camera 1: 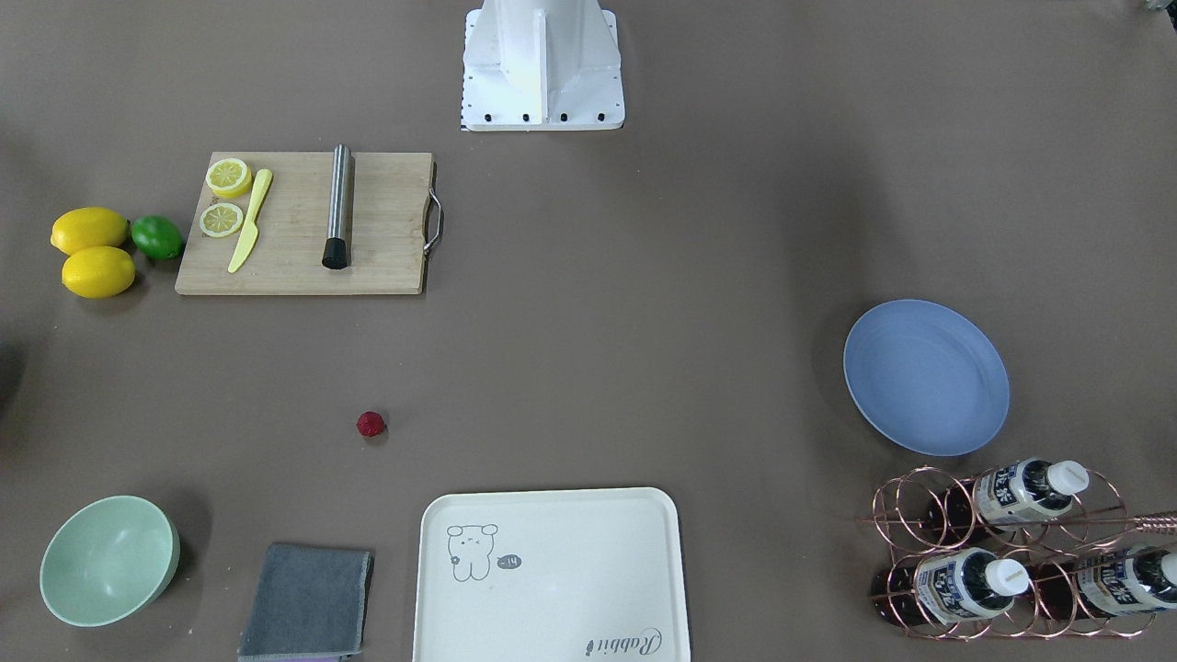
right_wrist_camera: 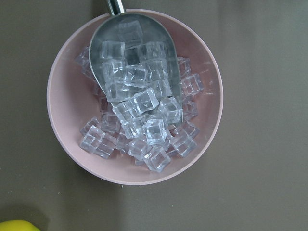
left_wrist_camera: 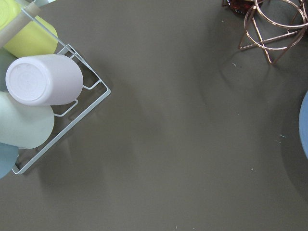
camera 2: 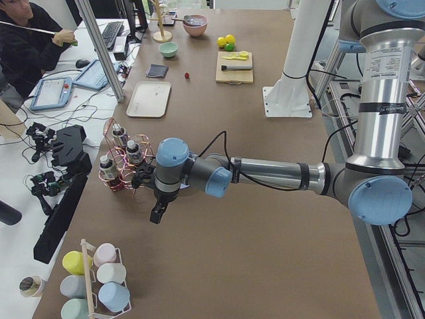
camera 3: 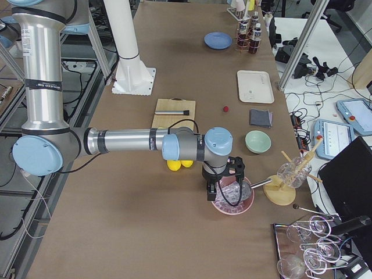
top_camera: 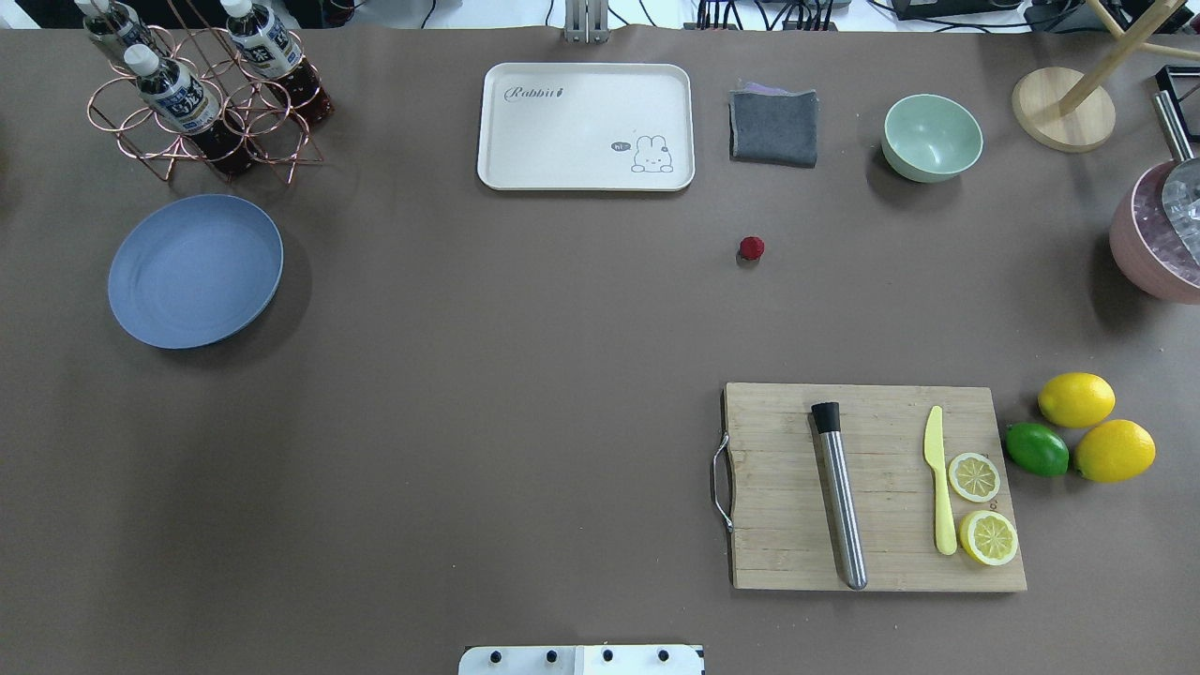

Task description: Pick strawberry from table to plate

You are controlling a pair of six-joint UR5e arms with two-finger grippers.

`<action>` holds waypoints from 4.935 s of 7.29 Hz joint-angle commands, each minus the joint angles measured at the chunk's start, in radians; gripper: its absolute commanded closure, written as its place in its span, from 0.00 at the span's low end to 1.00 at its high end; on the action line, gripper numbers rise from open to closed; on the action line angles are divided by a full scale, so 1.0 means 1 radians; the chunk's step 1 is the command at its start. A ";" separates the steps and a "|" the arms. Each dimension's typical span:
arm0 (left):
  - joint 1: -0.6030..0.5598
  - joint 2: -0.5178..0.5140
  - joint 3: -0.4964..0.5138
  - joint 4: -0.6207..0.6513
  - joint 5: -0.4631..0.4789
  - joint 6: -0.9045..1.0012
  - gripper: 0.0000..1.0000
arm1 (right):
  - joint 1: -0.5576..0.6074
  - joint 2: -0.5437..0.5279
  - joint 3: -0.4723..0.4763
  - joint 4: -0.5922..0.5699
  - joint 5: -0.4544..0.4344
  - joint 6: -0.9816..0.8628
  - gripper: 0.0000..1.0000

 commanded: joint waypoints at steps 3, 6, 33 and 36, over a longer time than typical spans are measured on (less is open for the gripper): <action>0.025 0.000 -0.005 -0.115 -0.006 -0.089 0.02 | 0.000 0.006 0.007 0.000 0.013 0.000 0.00; 0.210 -0.004 0.008 -0.328 -0.043 -0.473 0.02 | -0.020 0.012 0.059 0.000 0.037 0.032 0.00; 0.931 -0.400 -0.138 -0.269 0.349 -1.503 1.00 | -0.510 0.450 0.045 0.049 -0.103 0.772 0.00; 1.043 -0.460 -0.121 -0.217 0.466 -1.545 1.00 | -0.578 0.505 -0.154 0.348 -0.119 0.923 0.00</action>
